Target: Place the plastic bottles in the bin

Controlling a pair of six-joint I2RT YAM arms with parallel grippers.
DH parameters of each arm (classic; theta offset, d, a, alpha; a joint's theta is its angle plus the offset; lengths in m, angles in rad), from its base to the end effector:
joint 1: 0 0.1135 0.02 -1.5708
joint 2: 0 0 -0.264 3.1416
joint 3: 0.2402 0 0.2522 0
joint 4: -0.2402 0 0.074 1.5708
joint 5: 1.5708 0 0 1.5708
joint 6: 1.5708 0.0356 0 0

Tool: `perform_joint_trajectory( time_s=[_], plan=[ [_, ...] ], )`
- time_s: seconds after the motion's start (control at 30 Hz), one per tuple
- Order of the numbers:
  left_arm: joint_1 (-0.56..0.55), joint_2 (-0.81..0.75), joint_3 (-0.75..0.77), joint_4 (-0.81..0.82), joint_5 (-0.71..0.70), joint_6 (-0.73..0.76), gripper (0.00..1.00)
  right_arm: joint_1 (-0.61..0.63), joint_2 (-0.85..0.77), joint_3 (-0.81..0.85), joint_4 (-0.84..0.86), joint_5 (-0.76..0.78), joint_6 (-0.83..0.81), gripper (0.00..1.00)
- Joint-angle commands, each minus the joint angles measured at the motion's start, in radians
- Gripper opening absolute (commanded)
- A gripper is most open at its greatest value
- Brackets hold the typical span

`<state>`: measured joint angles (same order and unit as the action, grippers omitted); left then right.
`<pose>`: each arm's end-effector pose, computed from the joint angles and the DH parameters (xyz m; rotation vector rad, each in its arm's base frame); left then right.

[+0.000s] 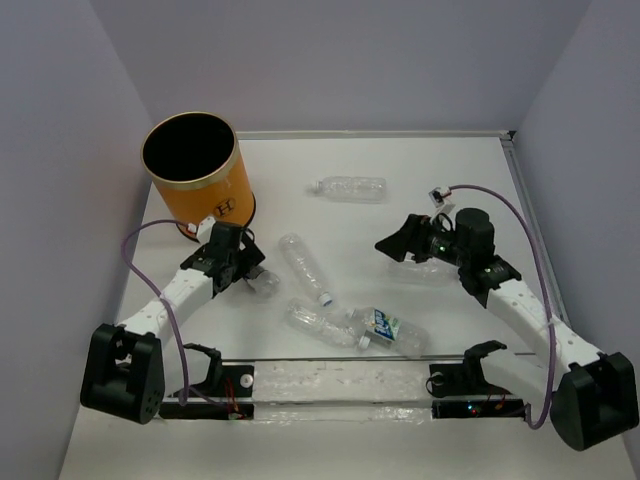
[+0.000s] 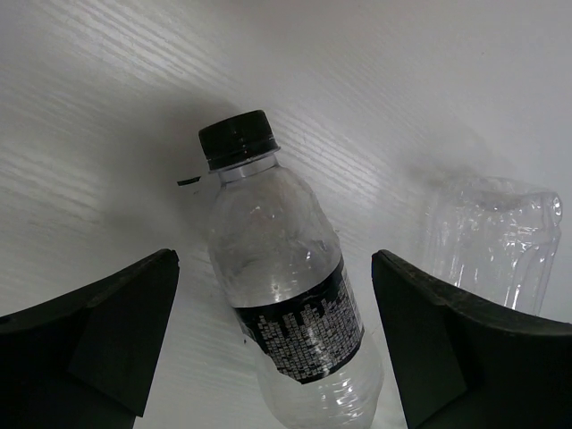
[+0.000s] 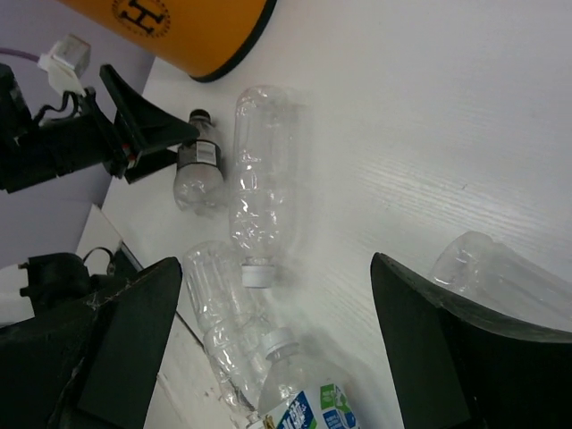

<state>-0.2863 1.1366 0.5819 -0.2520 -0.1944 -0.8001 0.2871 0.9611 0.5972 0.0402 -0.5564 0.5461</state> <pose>0.2170 -0.0567 0.1963 -0.6937 2.2744 -0.2951 0.2037 0.0797 0.2657 -0.1457 1.9891 1.0789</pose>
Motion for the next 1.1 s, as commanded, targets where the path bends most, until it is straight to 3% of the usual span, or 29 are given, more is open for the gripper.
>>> perform_joint_trajectory(
  time_s=[0.0,0.27,0.37,0.5,0.57,0.83,1.07],
  plan=[
    [-0.004,0.034,-0.016,0.098,-0.016,-0.021,0.98,0.125,0.092,0.108,-0.022,0.16,-0.075,0.93],
    [-0.005,0.068,-0.047,0.168,-0.033,-0.033,0.89,0.316,0.356,0.272,-0.103,0.302,-0.167,1.0],
    [-0.005,0.084,-0.051,0.178,-0.046,-0.04,0.8,0.369,0.489,0.367,-0.146,0.334,-0.207,1.0],
    [-0.004,0.063,-0.066,0.198,-0.054,-0.05,0.57,0.403,0.643,0.498,-0.18,0.354,-0.25,1.0],
    [-0.005,0.039,-0.077,0.201,-0.054,-0.053,0.53,0.426,0.73,0.588,-0.197,0.357,-0.271,1.0],
    [-0.005,-0.228,-0.018,0.064,-0.109,0.001,0.45,0.446,0.99,0.9,-0.342,0.308,-0.379,1.0],
    [-0.005,-0.394,0.151,-0.021,-0.194,0.093,0.43,0.477,1.07,1.0,-0.396,0.254,-0.411,1.0]
  ],
)
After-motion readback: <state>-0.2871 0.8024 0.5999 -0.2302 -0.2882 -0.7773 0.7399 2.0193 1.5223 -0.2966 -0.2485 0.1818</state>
